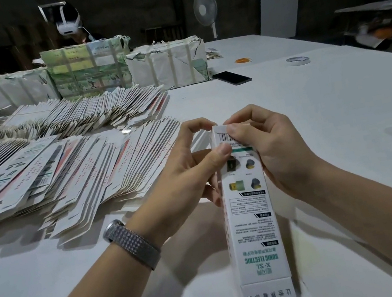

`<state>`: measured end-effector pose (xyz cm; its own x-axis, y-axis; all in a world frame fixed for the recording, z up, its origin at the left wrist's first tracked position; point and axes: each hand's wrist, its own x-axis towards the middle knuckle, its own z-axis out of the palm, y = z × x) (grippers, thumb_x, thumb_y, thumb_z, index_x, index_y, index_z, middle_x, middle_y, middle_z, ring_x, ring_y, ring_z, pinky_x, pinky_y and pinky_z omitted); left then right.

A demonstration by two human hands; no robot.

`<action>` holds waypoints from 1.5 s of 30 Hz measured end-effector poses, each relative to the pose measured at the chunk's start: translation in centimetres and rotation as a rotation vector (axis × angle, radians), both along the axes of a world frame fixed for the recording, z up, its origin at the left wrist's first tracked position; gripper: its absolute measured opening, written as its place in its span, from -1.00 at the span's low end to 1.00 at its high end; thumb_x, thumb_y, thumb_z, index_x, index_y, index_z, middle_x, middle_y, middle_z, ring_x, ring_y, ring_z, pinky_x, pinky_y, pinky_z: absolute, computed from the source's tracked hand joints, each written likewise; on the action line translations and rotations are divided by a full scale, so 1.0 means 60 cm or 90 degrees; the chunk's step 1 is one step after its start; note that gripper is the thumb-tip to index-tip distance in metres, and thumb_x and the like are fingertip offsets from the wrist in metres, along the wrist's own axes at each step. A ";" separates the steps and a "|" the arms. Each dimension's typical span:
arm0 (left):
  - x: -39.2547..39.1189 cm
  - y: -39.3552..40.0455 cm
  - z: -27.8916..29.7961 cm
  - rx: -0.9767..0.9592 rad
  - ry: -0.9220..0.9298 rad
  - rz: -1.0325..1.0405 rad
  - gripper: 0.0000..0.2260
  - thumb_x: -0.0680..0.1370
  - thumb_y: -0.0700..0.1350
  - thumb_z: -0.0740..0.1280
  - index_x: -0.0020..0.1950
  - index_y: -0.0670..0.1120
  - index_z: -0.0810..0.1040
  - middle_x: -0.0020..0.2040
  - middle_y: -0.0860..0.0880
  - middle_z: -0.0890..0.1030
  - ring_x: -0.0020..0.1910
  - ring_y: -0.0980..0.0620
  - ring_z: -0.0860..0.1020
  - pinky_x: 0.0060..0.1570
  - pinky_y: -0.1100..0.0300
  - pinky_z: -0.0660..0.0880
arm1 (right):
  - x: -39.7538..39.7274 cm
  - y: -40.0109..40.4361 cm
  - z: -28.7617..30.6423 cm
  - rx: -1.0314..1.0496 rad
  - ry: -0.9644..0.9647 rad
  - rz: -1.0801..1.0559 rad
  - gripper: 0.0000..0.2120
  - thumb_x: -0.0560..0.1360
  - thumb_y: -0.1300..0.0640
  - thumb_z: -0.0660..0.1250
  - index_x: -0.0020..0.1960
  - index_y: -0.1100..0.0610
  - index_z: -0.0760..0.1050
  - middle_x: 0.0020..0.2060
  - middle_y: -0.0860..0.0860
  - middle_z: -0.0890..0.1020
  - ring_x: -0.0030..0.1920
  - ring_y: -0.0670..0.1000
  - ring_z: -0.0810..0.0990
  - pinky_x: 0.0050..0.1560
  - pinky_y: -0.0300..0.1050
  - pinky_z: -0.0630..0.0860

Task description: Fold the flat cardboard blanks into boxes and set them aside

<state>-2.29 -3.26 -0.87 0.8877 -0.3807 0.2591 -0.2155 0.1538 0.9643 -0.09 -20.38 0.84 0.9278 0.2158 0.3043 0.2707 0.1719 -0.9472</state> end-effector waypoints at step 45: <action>-0.004 -0.007 0.005 0.060 0.026 -0.009 -0.65 0.54 0.00 0.38 0.28 0.13 0.36 -0.06 -0.39 0.64 -0.31 -0.12 0.52 -0.48 0.22 0.45 | 0.012 -0.002 -0.003 -0.013 0.035 -0.004 -0.79 0.62 0.18 0.26 -0.20 0.12 0.50 -0.36 0.04 0.55 -0.35 0.07 0.54 -0.31 -0.07 0.53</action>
<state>-2.51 -3.65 -0.56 0.8914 -0.4136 0.1854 -0.1744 0.0645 0.9826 0.61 -20.52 0.63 0.9444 0.2154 0.2483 0.2192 0.1502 -0.9640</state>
